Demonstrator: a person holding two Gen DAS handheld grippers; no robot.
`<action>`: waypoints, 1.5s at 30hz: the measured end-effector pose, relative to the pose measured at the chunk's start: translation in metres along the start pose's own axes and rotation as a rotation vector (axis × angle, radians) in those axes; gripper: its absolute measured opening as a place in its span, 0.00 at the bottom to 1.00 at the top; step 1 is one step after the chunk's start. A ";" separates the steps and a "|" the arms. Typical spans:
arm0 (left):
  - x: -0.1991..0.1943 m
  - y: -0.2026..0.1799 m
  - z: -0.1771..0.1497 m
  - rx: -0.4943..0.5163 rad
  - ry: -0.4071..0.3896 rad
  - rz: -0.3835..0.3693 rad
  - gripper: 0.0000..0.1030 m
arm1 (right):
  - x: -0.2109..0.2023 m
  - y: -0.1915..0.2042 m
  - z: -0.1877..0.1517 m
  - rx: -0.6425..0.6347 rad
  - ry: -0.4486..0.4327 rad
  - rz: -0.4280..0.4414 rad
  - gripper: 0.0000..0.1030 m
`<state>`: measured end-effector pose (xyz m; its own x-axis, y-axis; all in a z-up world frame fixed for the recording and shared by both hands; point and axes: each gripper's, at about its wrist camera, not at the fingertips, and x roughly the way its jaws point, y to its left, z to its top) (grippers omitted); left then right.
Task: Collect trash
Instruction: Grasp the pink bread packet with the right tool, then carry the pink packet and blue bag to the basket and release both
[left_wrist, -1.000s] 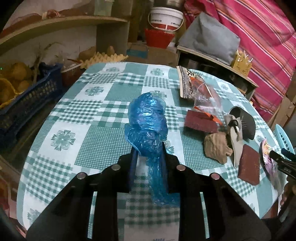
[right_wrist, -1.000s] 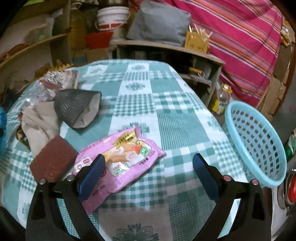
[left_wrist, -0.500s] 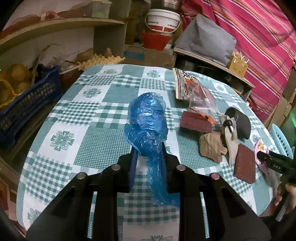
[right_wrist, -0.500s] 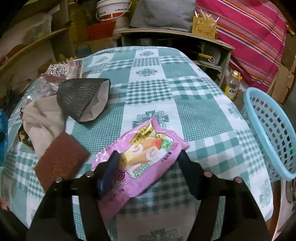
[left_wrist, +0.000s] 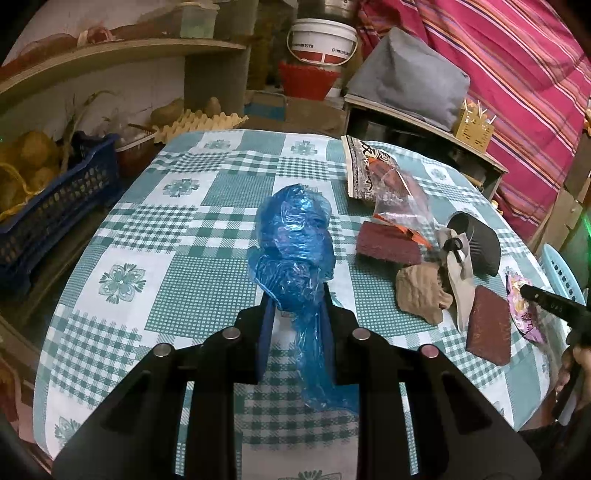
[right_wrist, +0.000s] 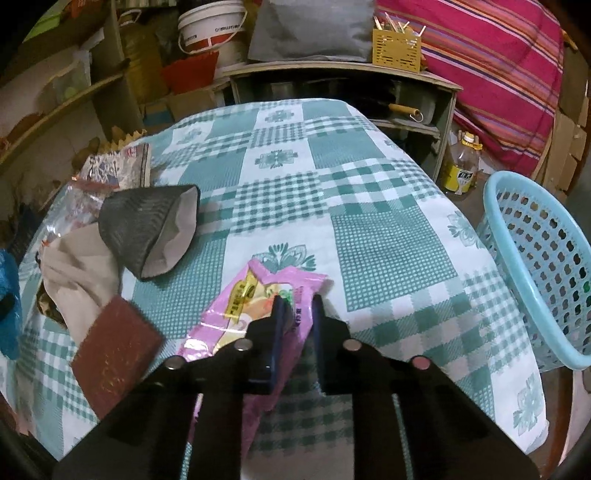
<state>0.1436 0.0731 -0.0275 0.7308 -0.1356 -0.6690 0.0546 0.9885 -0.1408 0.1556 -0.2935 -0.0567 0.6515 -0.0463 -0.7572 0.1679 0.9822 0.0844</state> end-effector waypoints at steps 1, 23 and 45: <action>0.001 0.000 0.000 0.000 0.001 0.001 0.21 | 0.000 -0.001 0.001 0.006 -0.002 0.009 0.12; -0.030 -0.062 0.035 0.052 -0.087 -0.064 0.16 | -0.063 -0.063 0.044 0.090 -0.205 0.081 0.06; 0.004 -0.309 0.063 0.296 -0.104 -0.309 0.16 | -0.114 -0.233 0.059 0.265 -0.341 -0.083 0.06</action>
<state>0.1727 -0.2292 0.0590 0.7134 -0.4355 -0.5490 0.4631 0.8810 -0.0971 0.0858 -0.5282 0.0476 0.8271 -0.2241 -0.5154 0.3849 0.8941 0.2289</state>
